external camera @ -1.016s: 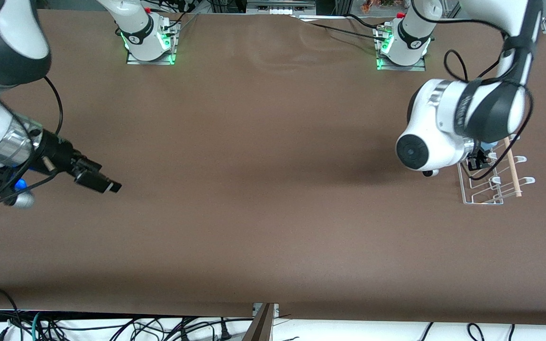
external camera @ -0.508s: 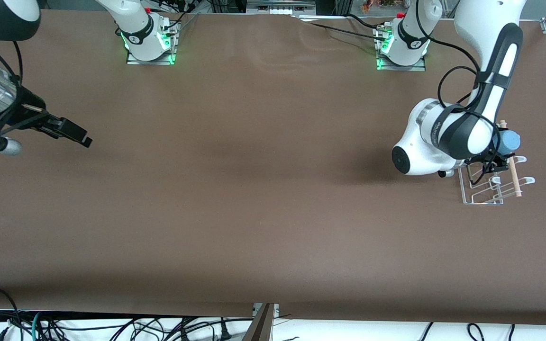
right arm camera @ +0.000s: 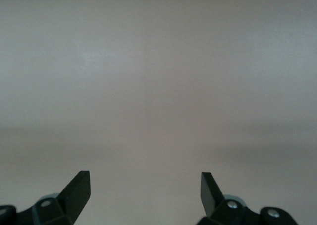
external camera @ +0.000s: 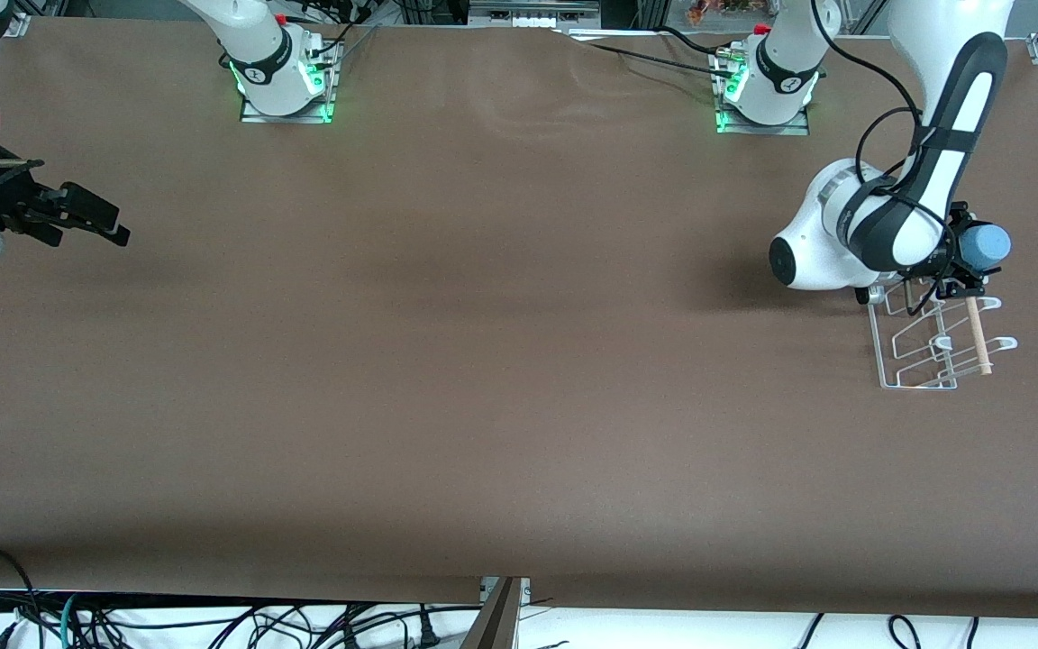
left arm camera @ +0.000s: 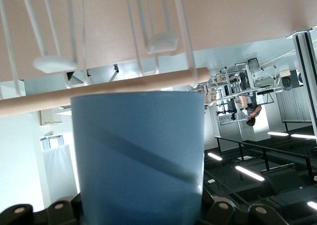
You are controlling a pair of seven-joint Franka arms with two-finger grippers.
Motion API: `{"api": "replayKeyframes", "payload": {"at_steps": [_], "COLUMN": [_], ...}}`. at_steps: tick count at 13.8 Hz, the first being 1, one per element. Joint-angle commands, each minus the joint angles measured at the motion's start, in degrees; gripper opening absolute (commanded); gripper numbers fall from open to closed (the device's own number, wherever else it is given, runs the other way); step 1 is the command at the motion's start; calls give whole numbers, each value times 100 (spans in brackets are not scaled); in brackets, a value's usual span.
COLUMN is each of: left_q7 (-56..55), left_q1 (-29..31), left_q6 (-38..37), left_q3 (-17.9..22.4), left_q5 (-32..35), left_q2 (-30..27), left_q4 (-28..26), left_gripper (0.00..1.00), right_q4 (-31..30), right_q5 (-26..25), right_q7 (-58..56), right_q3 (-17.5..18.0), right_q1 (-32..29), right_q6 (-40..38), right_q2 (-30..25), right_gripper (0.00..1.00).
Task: Transfer cup to left arm and place on rack
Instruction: 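Move the cup over the wire rack with the left gripper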
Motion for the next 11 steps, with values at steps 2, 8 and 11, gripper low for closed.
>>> {"api": "replayKeyframes", "payload": {"at_steps": [2,8,11], "left_q7": [-391,-638,-875], "left_q1": [176,88,53], "left_q6": [296,288,262], "left_q3": [-50,-50,-68], "left_q5": [176,176,159], "left_q2": [-198,-57,83], "left_q4": [-417,-496,-496], "left_gripper": [0,0,0], "right_q4": [100,100,162], "right_q5": [-256,-265,-265], "right_q7": [-198,-216,-242], "right_q3": [-85,-50,-50], "right_q1": [86,148,157], "right_q6": [-157,-263,-315], "right_q2": [8,60,78], "right_gripper": [99,99,99]}}
